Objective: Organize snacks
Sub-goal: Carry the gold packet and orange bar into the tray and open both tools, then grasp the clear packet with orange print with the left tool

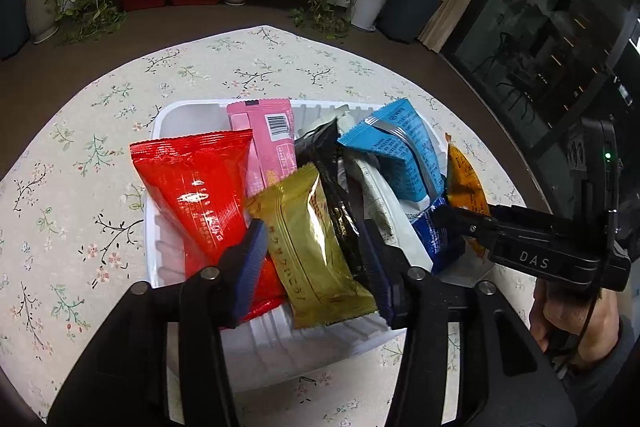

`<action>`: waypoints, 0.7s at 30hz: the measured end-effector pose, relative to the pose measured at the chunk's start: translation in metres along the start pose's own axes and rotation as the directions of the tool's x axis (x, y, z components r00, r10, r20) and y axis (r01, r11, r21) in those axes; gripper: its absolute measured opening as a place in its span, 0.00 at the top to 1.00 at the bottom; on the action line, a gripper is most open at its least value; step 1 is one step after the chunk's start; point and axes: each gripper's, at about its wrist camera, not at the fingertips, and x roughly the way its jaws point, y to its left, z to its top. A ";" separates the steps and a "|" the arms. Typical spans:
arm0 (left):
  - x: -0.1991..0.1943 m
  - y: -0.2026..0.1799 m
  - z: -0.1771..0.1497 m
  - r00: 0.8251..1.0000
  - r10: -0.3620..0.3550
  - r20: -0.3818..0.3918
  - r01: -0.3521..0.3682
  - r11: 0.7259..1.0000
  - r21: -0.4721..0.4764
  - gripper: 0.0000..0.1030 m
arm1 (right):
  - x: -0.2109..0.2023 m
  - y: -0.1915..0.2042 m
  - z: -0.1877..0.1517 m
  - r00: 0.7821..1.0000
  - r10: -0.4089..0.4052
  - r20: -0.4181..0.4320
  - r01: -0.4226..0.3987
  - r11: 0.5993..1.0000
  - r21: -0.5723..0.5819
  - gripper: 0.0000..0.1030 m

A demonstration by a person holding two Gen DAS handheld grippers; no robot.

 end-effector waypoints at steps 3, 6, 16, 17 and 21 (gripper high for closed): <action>-0.005 -0.003 -0.002 1.000 0.005 0.012 -0.005 1.000 0.007 0.44 | -0.004 -0.002 -0.001 1.000 -0.002 0.011 0.002 1.000 0.003 0.54; -0.013 -0.003 -0.006 1.000 0.015 0.025 -0.015 1.000 0.003 0.36 | -0.008 -0.004 -0.002 1.000 0.004 0.023 -0.005 1.000 0.009 0.50; -0.061 -0.008 -0.029 0.994 0.079 0.081 -0.080 0.997 0.004 0.03 | -0.049 -0.016 -0.022 0.992 0.052 0.115 -0.060 0.996 0.065 0.25; -0.067 -0.010 -0.033 0.992 0.088 0.090 -0.089 0.996 0.009 0.01 | -0.054 -0.018 -0.027 0.991 0.055 0.122 -0.064 0.995 0.072 0.21; -0.085 -0.018 -0.059 0.990 0.114 0.087 -0.117 0.992 0.037 0.00 | -0.076 -0.024 -0.055 0.988 0.097 0.123 -0.111 0.988 0.112 0.16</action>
